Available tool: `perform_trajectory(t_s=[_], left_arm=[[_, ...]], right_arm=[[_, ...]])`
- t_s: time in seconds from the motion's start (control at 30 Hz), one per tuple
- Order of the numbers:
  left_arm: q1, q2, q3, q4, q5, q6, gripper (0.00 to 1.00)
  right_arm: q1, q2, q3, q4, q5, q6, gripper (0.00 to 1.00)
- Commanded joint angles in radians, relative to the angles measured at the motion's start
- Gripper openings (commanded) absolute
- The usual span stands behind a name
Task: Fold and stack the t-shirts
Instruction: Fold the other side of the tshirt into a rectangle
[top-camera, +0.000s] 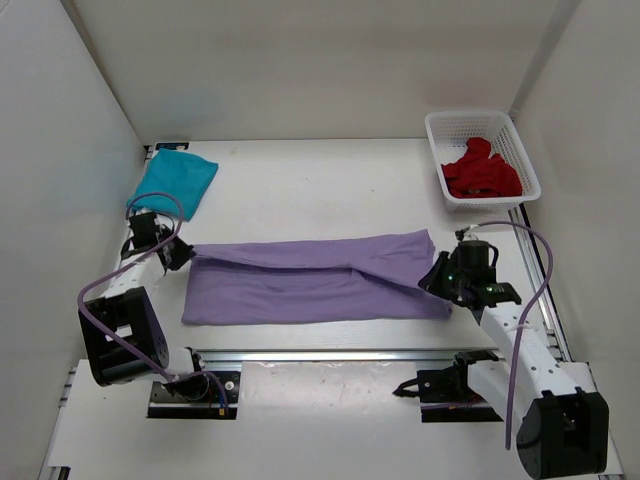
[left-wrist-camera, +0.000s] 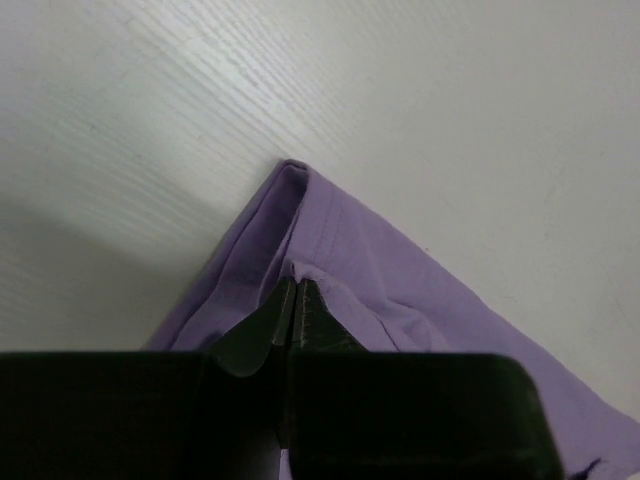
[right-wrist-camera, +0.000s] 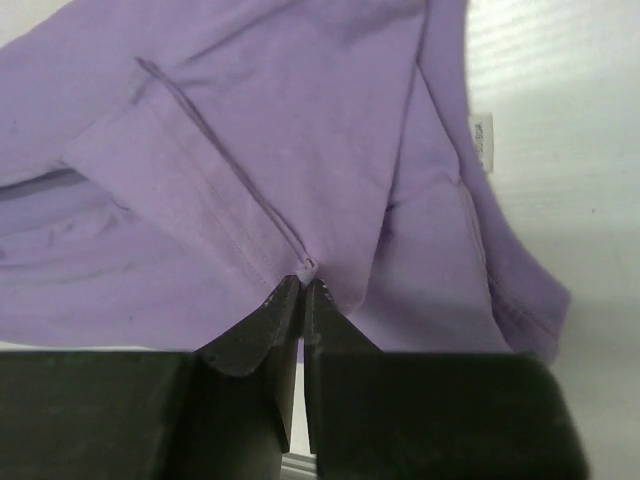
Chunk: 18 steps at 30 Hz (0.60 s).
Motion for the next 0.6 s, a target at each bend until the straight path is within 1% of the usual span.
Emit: perform_trajectory(t_s=[0.0,0.03,0.07,0.1,0.13,0.17,0.3,0.33,0.4,0.43,0.47,0.5,0.53,0.57], left_arm=[[0.029,-0.035,-0.026,0.008,-0.003,-0.01,0.08],[0.04,-0.035,-0.029,0.01,0.005,-0.016,0.17],[0.042,-0.035,-0.032,0.012,0.01,-0.022,0.2],[0.043,-0.037,-0.032,0.015,0.014,-0.03,0.25],[0.055,-0.034,-0.032,0.007,0.017,-0.043,0.29],[0.054,-0.042,-0.024,0.01,0.028,-0.051,0.32],[0.104,-0.054,-0.047,0.041,0.094,-0.143,0.33],[0.12,-0.055,-0.053,0.056,0.123,-0.161,0.33],[0.109,-0.058,-0.057,0.065,0.117,-0.18,0.29],[0.115,-0.068,-0.06,0.073,0.123,-0.175,0.28],[0.086,-0.072,-0.061,0.087,0.108,-0.177,0.26],[0.054,-0.084,-0.048,0.088,0.096,-0.174,0.26],[0.03,-0.106,-0.041,0.105,0.061,-0.168,0.25],[-0.015,-0.118,-0.046,0.117,0.038,-0.151,0.25]], right_arm=[[-0.049,-0.052,-0.071,0.078,-0.05,0.054,0.0],[-0.069,-0.063,-0.102,0.078,-0.051,0.076,0.0],[-0.08,-0.066,-0.122,0.094,-0.073,0.069,0.01],[-0.095,-0.08,-0.132,0.101,-0.093,0.069,0.02],[-0.1,-0.087,-0.14,0.097,-0.086,0.072,0.06],[-0.089,-0.089,-0.139,0.094,-0.081,0.074,0.08],[-0.037,-0.117,-0.074,0.048,0.014,0.068,0.22],[-0.017,-0.135,-0.048,0.031,0.052,0.071,0.24],[0.016,-0.156,-0.018,0.031,0.118,0.068,0.25],[0.047,-0.157,-0.005,0.043,0.129,0.06,0.25],[0.058,-0.132,0.005,0.063,0.12,0.067,0.2],[0.094,-0.083,0.013,0.084,0.111,0.068,0.17],[0.127,-0.054,0.028,0.097,0.114,0.06,0.08],[0.144,0.019,0.051,0.127,0.12,0.058,0.0]])
